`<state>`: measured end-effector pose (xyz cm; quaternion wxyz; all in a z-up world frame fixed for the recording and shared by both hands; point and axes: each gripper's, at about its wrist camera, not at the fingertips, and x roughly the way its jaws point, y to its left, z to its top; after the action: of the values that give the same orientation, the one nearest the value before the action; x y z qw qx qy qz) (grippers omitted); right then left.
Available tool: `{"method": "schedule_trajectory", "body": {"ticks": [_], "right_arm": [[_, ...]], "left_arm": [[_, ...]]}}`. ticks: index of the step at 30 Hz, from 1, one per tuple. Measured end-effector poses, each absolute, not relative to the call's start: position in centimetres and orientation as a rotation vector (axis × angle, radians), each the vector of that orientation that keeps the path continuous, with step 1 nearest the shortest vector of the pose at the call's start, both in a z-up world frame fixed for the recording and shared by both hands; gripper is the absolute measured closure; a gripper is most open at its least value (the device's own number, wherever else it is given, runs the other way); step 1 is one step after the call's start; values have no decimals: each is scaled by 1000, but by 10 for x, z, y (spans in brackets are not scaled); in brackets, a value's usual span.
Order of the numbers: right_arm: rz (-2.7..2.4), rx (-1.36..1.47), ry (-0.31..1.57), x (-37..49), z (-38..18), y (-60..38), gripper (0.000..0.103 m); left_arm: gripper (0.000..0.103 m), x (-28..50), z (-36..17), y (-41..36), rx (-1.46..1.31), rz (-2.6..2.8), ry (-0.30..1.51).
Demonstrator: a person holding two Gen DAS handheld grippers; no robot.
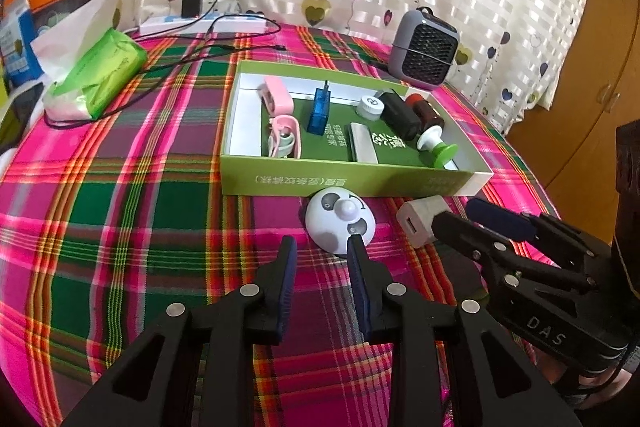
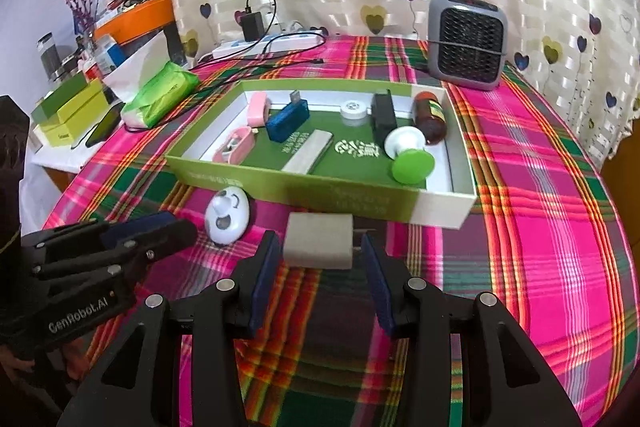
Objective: Organize rigid objects
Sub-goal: 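Move the left tool to the white round fan while the right tool approaches the white charger plug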
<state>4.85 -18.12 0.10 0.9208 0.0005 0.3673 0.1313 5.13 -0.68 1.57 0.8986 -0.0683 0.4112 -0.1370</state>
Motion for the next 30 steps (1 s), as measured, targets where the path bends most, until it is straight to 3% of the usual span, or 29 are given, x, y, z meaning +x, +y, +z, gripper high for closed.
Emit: {"method": "schedule_trajectory", "body": {"ticks": [10,16,30], "right_arm": [[214,-46,767,57,-5,-170,59],[190,-16,779,51,-7,-185,51],[83,44,786,37,-4,-216,50]], "left_arm": [[78,55,13,-6,-151,-293,871],[78,55,13,-6,-154,-298,872],[78,53,13,-9,-152,-312,867]]}}
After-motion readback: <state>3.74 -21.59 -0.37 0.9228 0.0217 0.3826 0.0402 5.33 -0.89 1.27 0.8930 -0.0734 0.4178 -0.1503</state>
